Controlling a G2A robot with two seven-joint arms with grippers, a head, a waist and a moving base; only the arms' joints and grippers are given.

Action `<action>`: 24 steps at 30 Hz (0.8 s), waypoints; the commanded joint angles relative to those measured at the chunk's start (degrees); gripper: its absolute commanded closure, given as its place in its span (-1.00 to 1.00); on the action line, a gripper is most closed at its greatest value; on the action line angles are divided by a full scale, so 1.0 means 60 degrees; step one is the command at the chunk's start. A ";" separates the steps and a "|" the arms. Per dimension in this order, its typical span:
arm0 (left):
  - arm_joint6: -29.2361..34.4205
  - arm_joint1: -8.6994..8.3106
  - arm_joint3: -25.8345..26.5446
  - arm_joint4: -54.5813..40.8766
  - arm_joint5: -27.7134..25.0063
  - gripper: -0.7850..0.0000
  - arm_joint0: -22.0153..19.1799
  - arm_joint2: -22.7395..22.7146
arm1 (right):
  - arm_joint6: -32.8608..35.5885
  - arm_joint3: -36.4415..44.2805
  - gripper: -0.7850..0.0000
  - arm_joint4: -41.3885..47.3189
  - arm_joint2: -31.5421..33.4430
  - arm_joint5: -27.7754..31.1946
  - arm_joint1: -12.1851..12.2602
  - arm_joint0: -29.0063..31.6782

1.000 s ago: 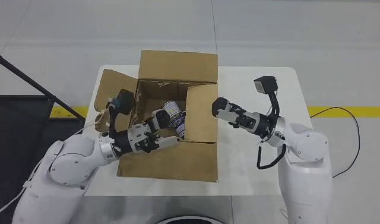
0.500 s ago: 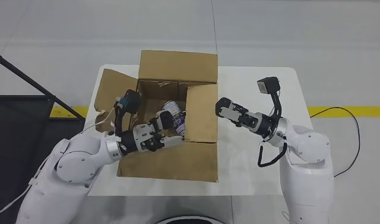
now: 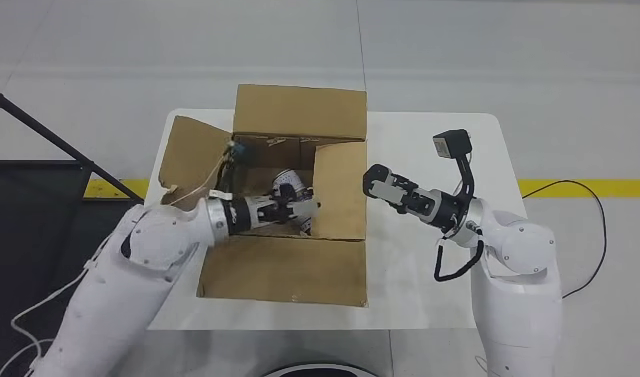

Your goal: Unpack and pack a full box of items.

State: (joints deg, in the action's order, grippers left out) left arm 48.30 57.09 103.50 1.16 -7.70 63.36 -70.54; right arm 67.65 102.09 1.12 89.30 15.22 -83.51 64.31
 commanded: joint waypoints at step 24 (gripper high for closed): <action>-0.0096 0.0557 -0.2710 -0.1345 -0.0519 -1.00 -0.1523 0.1739 | 0.0000 0.0000 -1.00 0.0000 0.0000 0.0000 0.0000 0.0000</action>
State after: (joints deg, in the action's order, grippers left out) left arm 47.77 60.32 87.62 -6.23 -10.43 54.33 -60.29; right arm 67.65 102.09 1.12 89.30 15.22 -83.51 64.31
